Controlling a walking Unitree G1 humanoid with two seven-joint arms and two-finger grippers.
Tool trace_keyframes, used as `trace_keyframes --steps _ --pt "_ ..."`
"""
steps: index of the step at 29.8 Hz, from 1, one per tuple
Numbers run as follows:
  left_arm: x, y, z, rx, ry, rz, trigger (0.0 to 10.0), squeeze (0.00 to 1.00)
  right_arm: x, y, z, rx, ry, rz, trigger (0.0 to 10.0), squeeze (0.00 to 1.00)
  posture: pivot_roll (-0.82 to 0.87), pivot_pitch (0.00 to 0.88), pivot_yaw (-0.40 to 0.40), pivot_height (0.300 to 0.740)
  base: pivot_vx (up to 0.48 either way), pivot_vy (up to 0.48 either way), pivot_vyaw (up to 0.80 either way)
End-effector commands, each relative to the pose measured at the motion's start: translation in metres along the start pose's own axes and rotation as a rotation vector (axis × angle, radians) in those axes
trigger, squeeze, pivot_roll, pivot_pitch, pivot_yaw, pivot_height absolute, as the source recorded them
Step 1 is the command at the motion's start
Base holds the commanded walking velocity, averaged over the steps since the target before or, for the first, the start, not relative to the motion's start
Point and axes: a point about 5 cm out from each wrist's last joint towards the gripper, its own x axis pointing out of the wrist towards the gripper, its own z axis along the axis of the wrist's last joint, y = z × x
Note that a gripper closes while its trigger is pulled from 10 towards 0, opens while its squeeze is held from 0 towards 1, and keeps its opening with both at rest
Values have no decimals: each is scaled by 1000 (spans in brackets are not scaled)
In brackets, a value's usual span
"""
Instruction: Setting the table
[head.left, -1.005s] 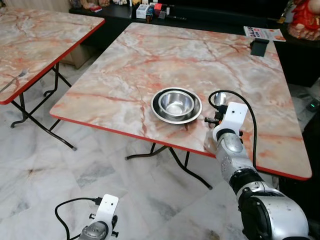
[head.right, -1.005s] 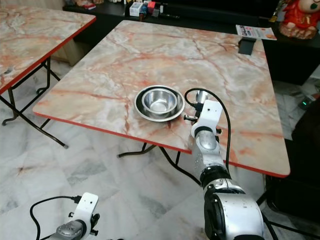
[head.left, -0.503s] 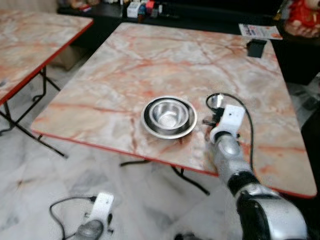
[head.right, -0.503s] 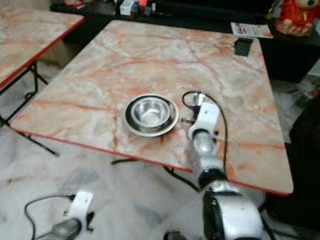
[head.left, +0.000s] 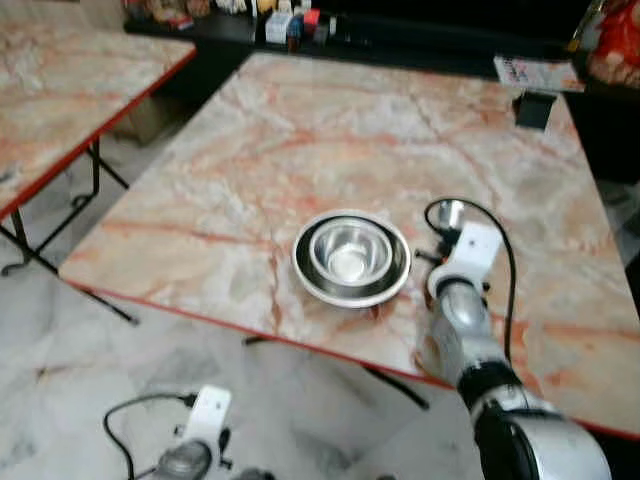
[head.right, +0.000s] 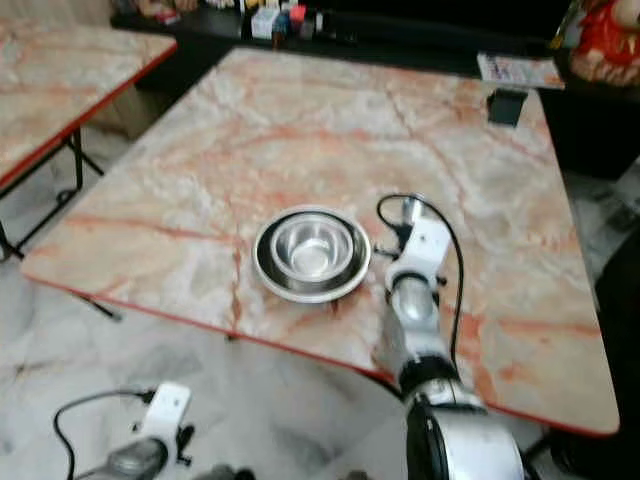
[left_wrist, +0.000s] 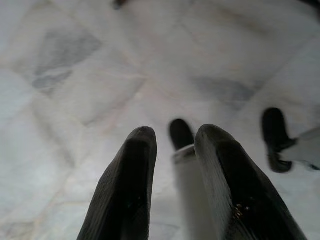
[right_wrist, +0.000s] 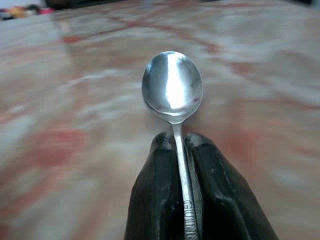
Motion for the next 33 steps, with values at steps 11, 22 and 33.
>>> trace_keyframes --steps 11,22,33 --pt "-2 -1 -10 1 21 0 10000 0 -14 -8 -7 -3 -8 -85 10000 0 -53 164 -52 740 0 0 0" --pt "-2 -3 -12 7 31 0 10000 0 -21 0 -5 10 15 -57 10000 0 -54 182 -70 740 0 0 0" --pt "-3 -8 -16 2 44 5 10000 0 -28 5 4 -8 29 -22 10000 0 -63 194 -96 740 0 0 0"
